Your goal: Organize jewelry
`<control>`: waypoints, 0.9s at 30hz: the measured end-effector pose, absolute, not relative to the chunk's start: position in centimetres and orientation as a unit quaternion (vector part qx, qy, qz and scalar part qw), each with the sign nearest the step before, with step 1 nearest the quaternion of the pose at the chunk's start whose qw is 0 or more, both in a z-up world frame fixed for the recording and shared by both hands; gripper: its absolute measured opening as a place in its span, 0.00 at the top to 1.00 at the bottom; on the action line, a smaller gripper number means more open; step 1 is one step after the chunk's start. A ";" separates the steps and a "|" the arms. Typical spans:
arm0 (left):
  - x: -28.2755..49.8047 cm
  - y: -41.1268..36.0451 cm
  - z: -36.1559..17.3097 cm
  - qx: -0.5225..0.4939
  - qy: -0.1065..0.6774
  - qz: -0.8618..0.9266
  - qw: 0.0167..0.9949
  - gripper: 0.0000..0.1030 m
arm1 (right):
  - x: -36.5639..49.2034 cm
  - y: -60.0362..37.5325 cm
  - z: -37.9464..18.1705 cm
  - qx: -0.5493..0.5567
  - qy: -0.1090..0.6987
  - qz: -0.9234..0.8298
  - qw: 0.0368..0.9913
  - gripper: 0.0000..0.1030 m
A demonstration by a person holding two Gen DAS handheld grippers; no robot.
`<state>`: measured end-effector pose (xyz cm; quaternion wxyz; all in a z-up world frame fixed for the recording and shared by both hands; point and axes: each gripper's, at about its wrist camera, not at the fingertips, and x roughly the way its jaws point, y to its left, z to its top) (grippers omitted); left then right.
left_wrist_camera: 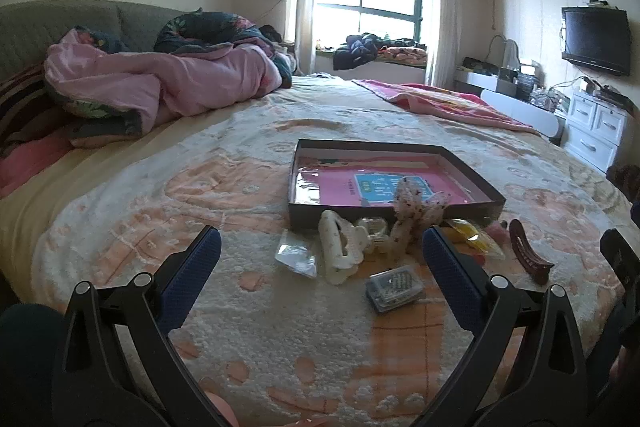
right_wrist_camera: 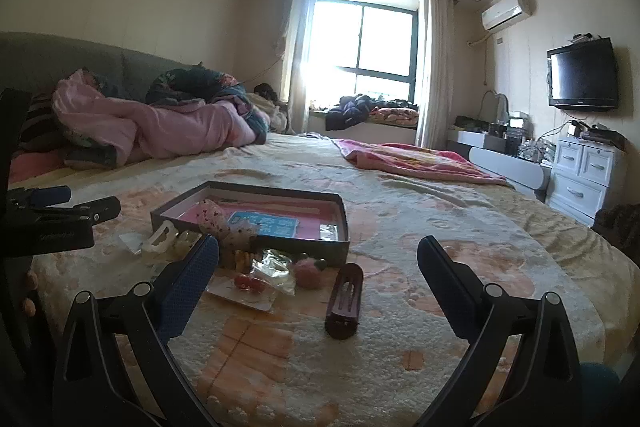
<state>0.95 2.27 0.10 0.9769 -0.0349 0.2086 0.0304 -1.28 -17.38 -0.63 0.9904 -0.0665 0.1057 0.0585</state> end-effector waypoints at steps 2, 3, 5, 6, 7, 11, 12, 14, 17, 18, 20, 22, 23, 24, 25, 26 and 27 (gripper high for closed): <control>1.1 2.6 0.0 -0.039 0.210 0.035 0.976 0.10 | -0.9 -17.0 -0.6 -0.069 0.111 0.067 0.989 0.06; 1.1 2.8 0.0 -0.041 0.210 0.038 0.976 0.10 | -0.8 -17.0 -0.6 -0.069 0.112 0.071 0.989 0.06; 1.2 3.2 0.0 -0.045 0.210 0.045 0.976 0.10 | -0.5 -16.8 -0.5 -0.070 0.114 0.077 0.988 0.06; 1.3 3.5 0.0 -0.048 0.211 0.049 0.975 0.10 | -0.5 -16.7 -0.5 -0.071 0.114 0.080 0.988 0.06; 1.4 3.7 -0.1 -0.051 0.212 0.053 0.975 0.10 | -0.3 -16.4 -0.4 -0.073 0.114 0.084 0.987 0.06; 1.8 4.7 -0.3 -0.059 0.216 0.066 0.972 0.10 | 0.7 -15.7 -0.3 -0.074 0.123 0.102 0.984 0.06; 2.1 5.0 -0.3 -0.061 0.219 0.069 0.972 0.10 | 1.1 -15.4 -0.3 -0.073 0.130 0.109 0.983 0.06; 2.4 5.5 -0.5 -0.063 0.225 0.074 0.970 0.10 | 1.7 -15.1 -0.3 -0.071 0.138 0.115 0.981 0.06; 3.1 6.2 -1.0 -0.070 0.238 0.073 0.966 0.10 | 2.9 -14.6 -0.6 -0.069 0.156 0.128 0.977 0.06; 3.3 6.5 -1.1 -0.071 0.242 0.072 0.965 0.10 | 3.2 -14.4 -0.7 -0.069 0.160 0.131 0.976 0.06; 3.7 6.8 -1.4 -0.072 0.250 0.071 0.963 0.10 | 4.1 -14.0 -0.9 -0.070 0.171 0.140 0.973 0.06; 4.1 7.0 -1.7 -0.074 0.261 0.068 0.960 0.10 | 4.8 -13.6 -1.2 -0.068 0.183 0.148 0.970 0.06; 4.3 7.1 -1.8 -0.077 0.265 0.064 0.959 0.10 | 5.2 -13.6 -1.4 -0.067 0.189 0.150 0.968 0.06; 4.6 7.2 -2.0 -0.079 0.270 0.060 0.958 0.10 | 5.7 -13.5 -1.6 -0.065 0.200 0.151 0.966 0.06; 4.8 7.3 -2.1 -0.080 0.276 0.057 0.956 0.10 | 6.0 -13.3 -1.8 -0.063 0.206 0.154 0.964 0.06; 5.0 7.4 -2.3 -0.081 0.281 0.056 0.955 0.10 | 6.4 -13.3 -2.0 -0.063 0.212 0.156 0.963 0.06; 5.3 7.5 -2.5 -0.083 0.288 0.056 0.952 0.10 | 6.8 -13.2 -2.1 -0.063 0.219 0.155 0.961 0.06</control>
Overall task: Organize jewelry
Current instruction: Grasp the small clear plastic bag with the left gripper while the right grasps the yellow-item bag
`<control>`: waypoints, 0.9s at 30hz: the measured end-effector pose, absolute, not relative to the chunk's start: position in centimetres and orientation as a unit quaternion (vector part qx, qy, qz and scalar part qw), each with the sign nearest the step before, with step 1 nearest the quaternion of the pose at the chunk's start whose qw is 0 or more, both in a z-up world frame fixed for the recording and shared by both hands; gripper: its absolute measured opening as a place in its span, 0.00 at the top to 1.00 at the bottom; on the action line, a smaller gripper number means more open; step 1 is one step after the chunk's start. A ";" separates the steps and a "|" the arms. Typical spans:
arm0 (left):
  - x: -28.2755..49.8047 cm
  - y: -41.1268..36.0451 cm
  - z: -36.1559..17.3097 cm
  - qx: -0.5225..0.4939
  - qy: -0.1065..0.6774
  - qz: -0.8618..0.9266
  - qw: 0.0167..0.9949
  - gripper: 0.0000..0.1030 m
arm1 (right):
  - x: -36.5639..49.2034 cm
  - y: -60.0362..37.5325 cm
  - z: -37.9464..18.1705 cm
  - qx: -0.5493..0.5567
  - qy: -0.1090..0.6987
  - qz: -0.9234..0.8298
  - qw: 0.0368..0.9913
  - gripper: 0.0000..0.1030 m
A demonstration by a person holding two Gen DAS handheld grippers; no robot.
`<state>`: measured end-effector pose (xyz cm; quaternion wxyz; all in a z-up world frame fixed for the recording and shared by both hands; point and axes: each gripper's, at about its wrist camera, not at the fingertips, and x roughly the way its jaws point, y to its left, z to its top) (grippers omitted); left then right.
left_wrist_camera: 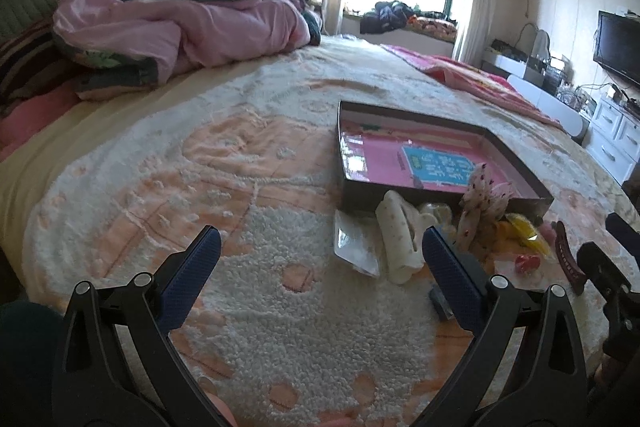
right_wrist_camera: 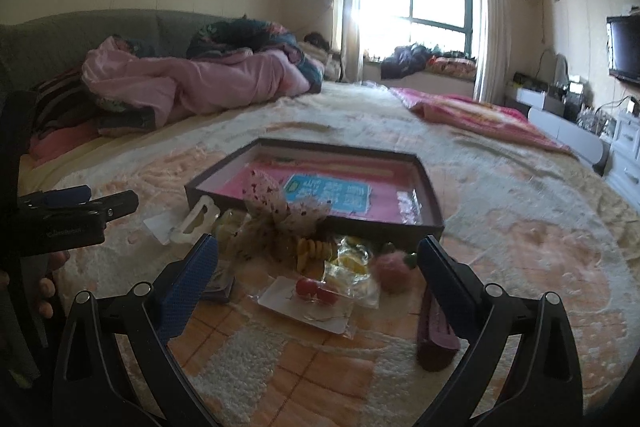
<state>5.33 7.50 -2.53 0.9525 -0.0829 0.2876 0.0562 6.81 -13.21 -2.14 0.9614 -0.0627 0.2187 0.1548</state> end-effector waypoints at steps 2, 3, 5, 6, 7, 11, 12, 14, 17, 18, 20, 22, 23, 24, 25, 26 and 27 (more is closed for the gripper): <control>5.9 7.7 -2.9 -0.089 0.297 0.049 0.949 0.10 | 7.6 -13.1 -2.5 -0.063 0.231 0.157 0.958 0.10; 6.1 7.7 -3.0 -0.092 0.300 0.047 0.948 0.10 | 7.9 -13.1 -2.7 -0.064 0.237 0.157 0.957 0.14; 6.7 7.8 -3.4 -0.093 0.308 0.045 0.946 0.10 | 8.6 -13.0 -3.0 -0.065 0.250 0.152 0.954 0.24; 6.9 7.9 -3.6 -0.094 0.313 0.042 0.944 0.10 | 8.8 -13.0 -3.2 -0.064 0.255 0.150 0.953 0.28; 7.1 7.9 -3.8 -0.096 0.316 0.040 0.943 0.10 | 9.3 -13.1 -3.5 -0.064 0.264 0.143 0.952 0.32; 7.7 7.9 -4.4 -0.089 0.332 0.038 0.938 0.10 | 10.7 -13.5 -4.5 -0.057 0.291 0.137 0.945 0.40; 7.9 8.1 -4.6 -0.096 0.338 0.032 0.936 0.10 | 11.0 -13.5 -4.7 -0.059 0.296 0.134 0.944 0.41; 8.2 8.3 -4.8 -0.104 0.345 0.025 0.932 0.10 | 11.8 -13.6 -5.3 -0.058 0.312 0.131 0.939 0.45; 8.5 8.5 -5.1 -0.111 0.350 0.014 0.930 0.12 | 12.6 -13.3 -5.8 -0.060 0.324 0.129 0.935 0.50; 8.7 8.6 -5.2 -0.115 0.351 0.008 0.929 0.17 | 12.8 -13.3 -6.0 -0.061 0.329 0.129 0.933 0.52; 9.1 8.7 -5.4 -0.121 0.356 0.000 0.927 0.23 | 13.5 -13.3 -6.3 -0.062 0.339 0.124 0.931 0.56; 9.6 8.8 -5.7 -0.129 0.363 -0.006 0.923 0.30 | 13.9 -13.2 -6.5 -0.066 0.343 0.118 0.929 0.61; 9.7 8.9 -5.8 -0.137 0.367 -0.009 0.920 0.32 | 14.1 -13.2 -6.5 -0.067 0.345 0.118 0.929 0.61; 9.9 9.0 -6.0 -0.146 0.370 -0.015 0.917 0.36 | 14.3 -13.2 -6.6 -0.067 0.347 0.118 0.928 0.62; 9.9 9.2 -6.1 -0.155 0.372 -0.024 0.915 0.39 | 14.2 -13.1 -6.6 -0.071 0.346 0.115 0.928 0.64; 10.0 9.2 -6.2 -0.159 0.374 -0.028 0.913 0.41 | 14.2 -13.1 -6.7 -0.073 0.345 0.115 0.929 0.65; 10.2 9.2 -6.3 -0.161 0.376 -0.031 0.912 0.45 | 14.2 -13.1 -6.6 -0.072 0.343 0.115 0.929 0.65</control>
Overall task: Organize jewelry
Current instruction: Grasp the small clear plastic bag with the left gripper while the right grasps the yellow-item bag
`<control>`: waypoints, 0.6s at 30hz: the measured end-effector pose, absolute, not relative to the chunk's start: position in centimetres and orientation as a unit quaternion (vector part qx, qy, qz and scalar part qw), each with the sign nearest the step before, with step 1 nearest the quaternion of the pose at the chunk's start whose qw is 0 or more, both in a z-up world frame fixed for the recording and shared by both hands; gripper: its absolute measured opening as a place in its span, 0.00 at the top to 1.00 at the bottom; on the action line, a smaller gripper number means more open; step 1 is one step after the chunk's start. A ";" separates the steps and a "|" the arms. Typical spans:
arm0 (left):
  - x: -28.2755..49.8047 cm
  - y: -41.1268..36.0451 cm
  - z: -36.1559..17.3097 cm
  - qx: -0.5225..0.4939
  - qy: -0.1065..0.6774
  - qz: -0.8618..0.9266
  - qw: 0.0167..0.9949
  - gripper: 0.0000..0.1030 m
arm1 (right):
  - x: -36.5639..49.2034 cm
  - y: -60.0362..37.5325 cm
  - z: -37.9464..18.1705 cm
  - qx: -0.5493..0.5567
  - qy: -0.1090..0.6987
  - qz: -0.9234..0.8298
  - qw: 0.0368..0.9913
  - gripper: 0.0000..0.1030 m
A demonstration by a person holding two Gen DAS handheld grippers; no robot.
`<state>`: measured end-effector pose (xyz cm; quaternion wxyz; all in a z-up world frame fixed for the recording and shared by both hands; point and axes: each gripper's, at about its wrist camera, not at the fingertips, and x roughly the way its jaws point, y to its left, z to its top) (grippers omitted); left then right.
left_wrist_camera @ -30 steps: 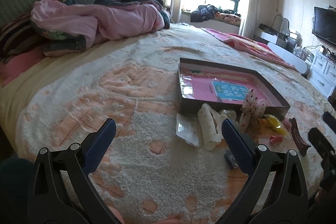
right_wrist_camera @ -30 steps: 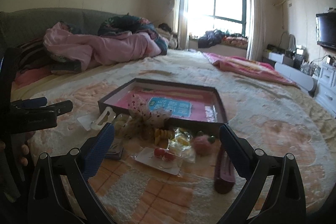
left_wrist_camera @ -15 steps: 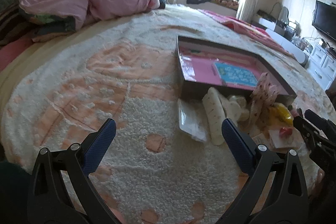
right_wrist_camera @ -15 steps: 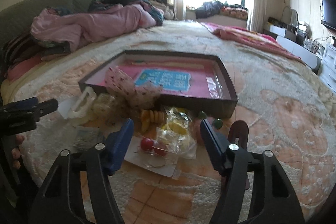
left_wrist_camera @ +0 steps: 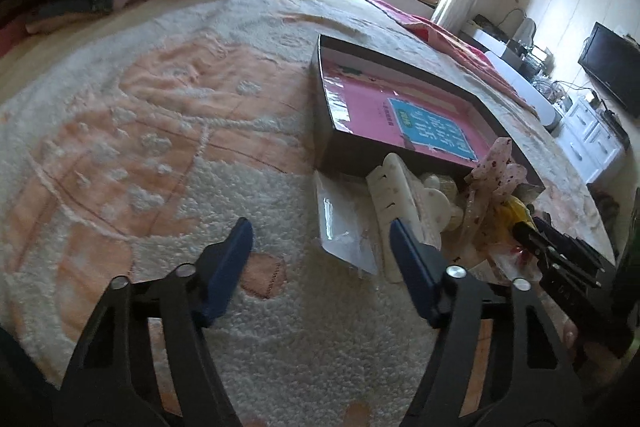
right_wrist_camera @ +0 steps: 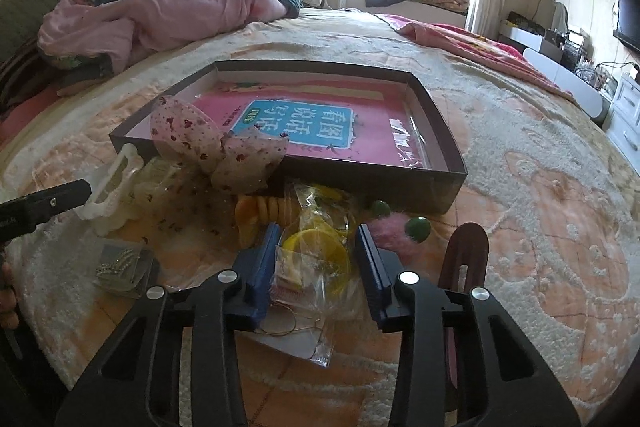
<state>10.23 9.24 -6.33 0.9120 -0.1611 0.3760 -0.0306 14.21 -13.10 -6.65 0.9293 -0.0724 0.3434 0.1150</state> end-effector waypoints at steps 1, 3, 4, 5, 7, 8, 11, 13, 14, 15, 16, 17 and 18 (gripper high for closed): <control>10.4 9.3 -6.5 -0.167 0.377 -0.036 0.910 0.51 | 14.1 -13.2 -6.6 -0.069 0.341 0.116 0.930 0.66; 10.6 9.3 -6.7 -0.174 0.382 -0.043 0.907 0.60 | 14.1 -13.4 -6.5 -0.062 0.338 0.117 0.932 0.68; 10.7 9.2 -6.7 -0.175 0.384 -0.048 0.905 0.67 | 14.0 -13.5 -6.4 -0.059 0.337 0.118 0.932 0.69; 10.7 9.1 -6.8 -0.179 0.387 -0.055 0.903 0.70 | 13.9 -13.6 -6.3 -0.056 0.335 0.120 0.933 0.70; 10.7 9.1 -6.9 -0.185 0.385 -0.067 0.902 0.81 | 13.8 -13.8 -6.1 -0.048 0.331 0.127 0.934 0.71; 10.8 8.9 -6.8 -0.181 0.385 -0.066 0.903 0.81 | 13.6 -13.9 -6.0 -0.046 0.329 0.129 0.934 0.72; 10.5 8.9 -6.5 -0.176 0.378 -0.069 0.906 0.87 | 13.2 -13.9 -5.7 -0.041 0.322 0.137 0.936 0.73; 10.1 8.8 -5.9 -0.169 0.368 -0.068 0.912 0.87 | 12.7 -14.0 -5.4 -0.040 0.316 0.143 0.937 0.73; 9.9 8.8 -5.5 -0.164 0.362 -0.067 0.915 0.87 | 12.6 -13.9 -5.3 -0.039 0.315 0.144 0.937 0.73; 9.6 8.7 -5.1 -0.159 0.355 -0.065 0.919 0.87 | 12.3 -14.0 -5.1 -0.036 0.312 0.148 0.938 0.73; 9.3 8.7 -4.8 -0.153 0.350 -0.064 0.922 0.87 | 12.2 -14.0 -5.0 -0.034 0.311 0.150 0.938 0.73; 9.0 8.5 -4.4 -0.148 0.345 -0.063 0.925 0.87 | 12.0 -14.0 -4.8 -0.032 0.310 0.151 0.938 0.73; 8.8 8.3 -4.0 -0.138 0.340 -0.061 0.928 0.87 | 11.9 -14.2 -4.6 -0.029 0.308 0.152 0.939 0.73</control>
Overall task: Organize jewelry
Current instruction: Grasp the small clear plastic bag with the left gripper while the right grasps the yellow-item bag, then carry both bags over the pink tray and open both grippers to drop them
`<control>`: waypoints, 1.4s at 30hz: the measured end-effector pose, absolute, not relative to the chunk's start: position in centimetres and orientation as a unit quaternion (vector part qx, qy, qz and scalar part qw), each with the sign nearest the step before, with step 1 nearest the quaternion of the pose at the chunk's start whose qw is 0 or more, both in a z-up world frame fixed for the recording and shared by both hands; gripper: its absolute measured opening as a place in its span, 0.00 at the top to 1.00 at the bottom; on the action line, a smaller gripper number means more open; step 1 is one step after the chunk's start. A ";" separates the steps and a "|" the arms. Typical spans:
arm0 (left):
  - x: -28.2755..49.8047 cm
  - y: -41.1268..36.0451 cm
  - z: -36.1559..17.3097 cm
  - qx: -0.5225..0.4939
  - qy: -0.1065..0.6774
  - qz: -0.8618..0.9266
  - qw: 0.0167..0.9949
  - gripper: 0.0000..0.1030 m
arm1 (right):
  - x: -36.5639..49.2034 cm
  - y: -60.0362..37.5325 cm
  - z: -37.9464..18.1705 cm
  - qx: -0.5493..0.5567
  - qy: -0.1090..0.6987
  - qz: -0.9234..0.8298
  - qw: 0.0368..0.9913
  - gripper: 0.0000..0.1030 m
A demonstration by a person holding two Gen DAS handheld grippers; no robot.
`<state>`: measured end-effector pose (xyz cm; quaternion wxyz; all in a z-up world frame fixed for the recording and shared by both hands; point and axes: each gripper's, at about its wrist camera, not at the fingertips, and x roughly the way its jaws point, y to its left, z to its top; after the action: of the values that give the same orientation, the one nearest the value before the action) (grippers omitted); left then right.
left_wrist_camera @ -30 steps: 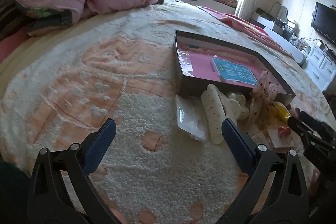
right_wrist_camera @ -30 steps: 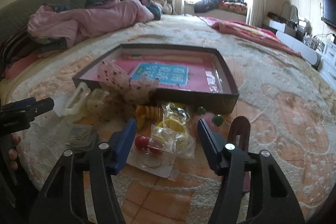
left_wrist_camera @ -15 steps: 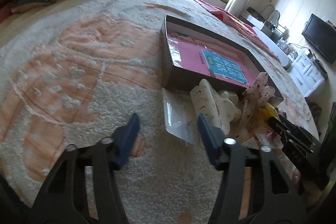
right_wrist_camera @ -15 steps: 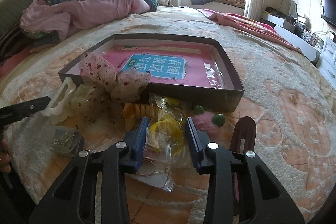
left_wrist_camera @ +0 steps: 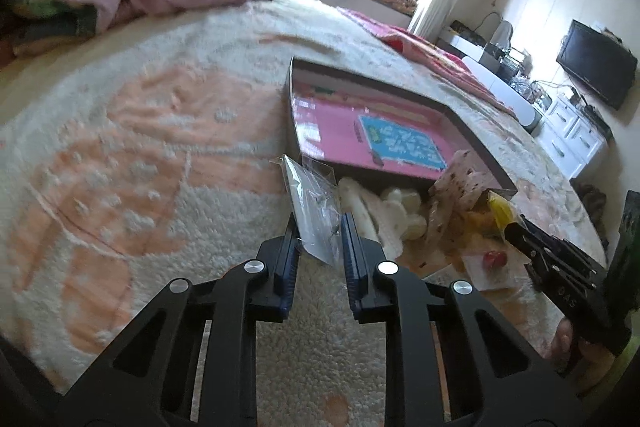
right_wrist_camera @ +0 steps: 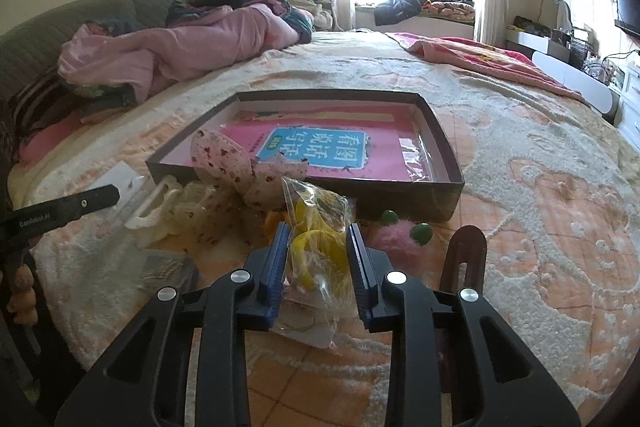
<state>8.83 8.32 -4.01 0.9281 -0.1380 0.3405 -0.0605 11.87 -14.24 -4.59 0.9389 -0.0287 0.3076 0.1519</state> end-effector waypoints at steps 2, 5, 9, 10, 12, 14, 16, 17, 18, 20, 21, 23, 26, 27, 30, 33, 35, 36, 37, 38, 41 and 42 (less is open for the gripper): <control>8.8 7.9 -3.3 -0.123 0.334 -0.060 0.933 0.87 | 11.8 -14.4 -4.3 -0.025 0.306 0.153 0.940 0.73; 9.1 7.4 -2.3 -0.109 0.326 -0.062 0.937 0.87 | 11.7 -14.9 -3.7 -0.017 0.299 0.150 0.942 0.74; 9.8 6.5 -1.5 -0.097 0.317 -0.069 0.941 0.87 | 11.9 -15.8 -2.9 -0.010 0.289 0.143 0.947 0.74; 10.1 6.3 -1.3 -0.095 0.316 -0.071 0.941 0.87 | 11.9 -16.1 -2.7 -0.007 0.286 0.141 0.948 0.76; 10.5 5.7 -1.0 -0.091 0.315 -0.076 0.942 0.87 | 12.1 -16.4 -2.4 -0.005 0.283 0.138 0.949 0.77; 11.1 5.2 -0.8 -0.088 0.315 -0.079 0.942 0.87 | 12.3 -16.8 -2.1 0.000 0.280 0.137 0.950 0.80; 11.6 4.5 -0.6 -0.081 0.314 -0.081 0.942 0.87 | 12.4 -17.0 -1.9 0.000 0.275 0.136 0.952 0.83; 11.8 4.3 -0.5 -0.078 0.313 -0.083 0.943 0.87 | 12.5 -17.1 -1.8 0.001 0.273 0.135 0.952 0.84; 12.1 4.0 -0.4 -0.075 0.313 -0.084 0.943 0.87 | 12.6 -17.3 -1.8 0.002 0.273 0.134 0.953 0.84; 12.8 3.7 -0.4 -0.075 0.313 -0.087 0.943 0.87 | 12.9 -17.6 -1.6 0.005 0.271 0.131 0.954 0.84; 13.1 3.5 -0.3 -0.075 0.313 -0.087 0.943 0.87 | 13.1 -17.6 -1.5 0.006 0.270 0.129 0.954 0.84; 14.0 3.1 -0.2 -0.073 0.314 -0.089 0.943 0.87 | 13.5 -18.0 -1.3 0.012 0.268 0.127 0.955 0.85; 15.1 2.7 -0.1 -0.075 0.314 -0.090 0.942 0.87 | 14.2 -18.4 -0.8 0.016 0.262 0.124 0.957 0.85; 15.4 2.6 -0.1 -0.076 0.314 -0.090 0.942 0.87 | 14.4 -18.5 -0.6 0.017 0.260 0.122 0.958 0.85; 16.7 2.4 -0.1 -0.083 0.319 -0.093 0.939 0.87 | 15.3 -18.7 -0.2 0.017 0.258 0.119 0.959 0.85; 17.8 2.2 -0.4 -0.080 0.323 -0.092 0.939 0.87 | 16.3 -18.7 -0.1 0.016 0.260 0.118 0.958 0.85; 18.3 2.1 -0.7 -0.080 0.326 -0.089 0.938 0.87 | 17.1 -18.6 -0.1 0.014 0.264 0.119 0.957 0.85; 18.6 2.1 -1.0 -0.080 0.330 -0.086 0.937 0.87 | 17.7 -18.6 -0.1 0.014 0.267 0.118 0.956 0.85; 19.1 2.2 -1.5 -0.081 0.336 -0.081 0.935 0.87 | 18.1 -18.5 -0.1 0.014 0.268 0.119 0.956 0.85; 19.3 2.3 -1.8 -0.081 0.339 -0.077 0.934 0.87 | 18.6 -18.4 -0.1 0.015 0.270 0.120 0.955 0.85; 20.1 2.5 -2.9 -0.074 0.351 -0.068 0.931 0.87 | 20.4 -18.0 -0.2 0.005 0.272 0.117 0.955 0.85; 20.4 2.6 -3.2 -0.073 0.355 -0.067 0.930 0.87 | 20.8 -17.8 -0.3 0.001 0.273 0.116 0.955 0.85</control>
<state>20.39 2.55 -3.21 0.9296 -0.0725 0.3551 -0.0668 20.76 -17.84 -0.31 0.9550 0.0014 0.2730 0.1160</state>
